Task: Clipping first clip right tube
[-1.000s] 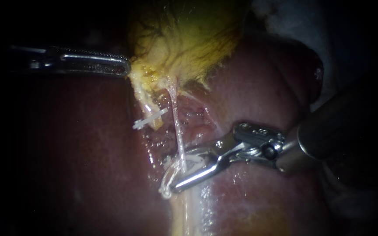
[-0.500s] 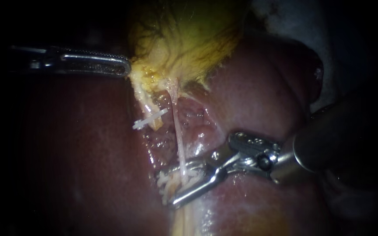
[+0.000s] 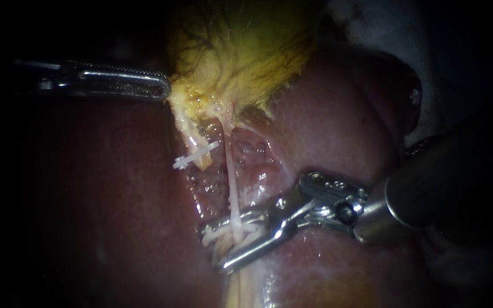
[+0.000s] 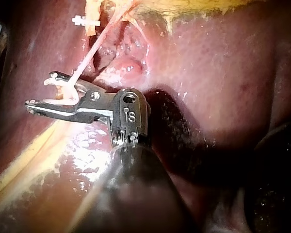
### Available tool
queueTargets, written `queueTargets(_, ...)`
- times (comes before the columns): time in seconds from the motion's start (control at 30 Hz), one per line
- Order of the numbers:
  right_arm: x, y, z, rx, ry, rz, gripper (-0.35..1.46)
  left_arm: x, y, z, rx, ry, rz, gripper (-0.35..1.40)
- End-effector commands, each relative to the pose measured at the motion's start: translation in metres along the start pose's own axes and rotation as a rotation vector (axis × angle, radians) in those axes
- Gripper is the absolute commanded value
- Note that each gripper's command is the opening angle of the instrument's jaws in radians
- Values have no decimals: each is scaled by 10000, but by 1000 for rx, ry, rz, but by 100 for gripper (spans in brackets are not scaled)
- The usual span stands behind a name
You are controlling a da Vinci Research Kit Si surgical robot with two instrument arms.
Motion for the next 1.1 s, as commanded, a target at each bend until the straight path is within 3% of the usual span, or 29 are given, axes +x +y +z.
queueTargets(0.03,0,0,-1,2,-2,0,49,0,0,0,0,0,0,-35)
queueTargets(0.23,-1,-1,-3,4,-6,0,43,0,0,0,0,0,0,-35)
queueTargets(0.47,-2,-2,-5,4,-7,0,22,0,-1,0,0,0,0,-35)
queueTargets(0.63,-2,-1,-5,4,-10,6,-3,0,-1,0,-1,0,0,-35)
queueTargets(0.67,-2,-1,-5,2,-8,6,-12,0,-1,0,-1,0,0,-35)
queueTargets(0.7,-2,-2,-5,1,-6,6,-35,0,-1,0,-1,0,0,-35)
queueTargets(1.1,-9,0,-4,22,-27,2,-35,0,-1,1,-1,0,0,-35)
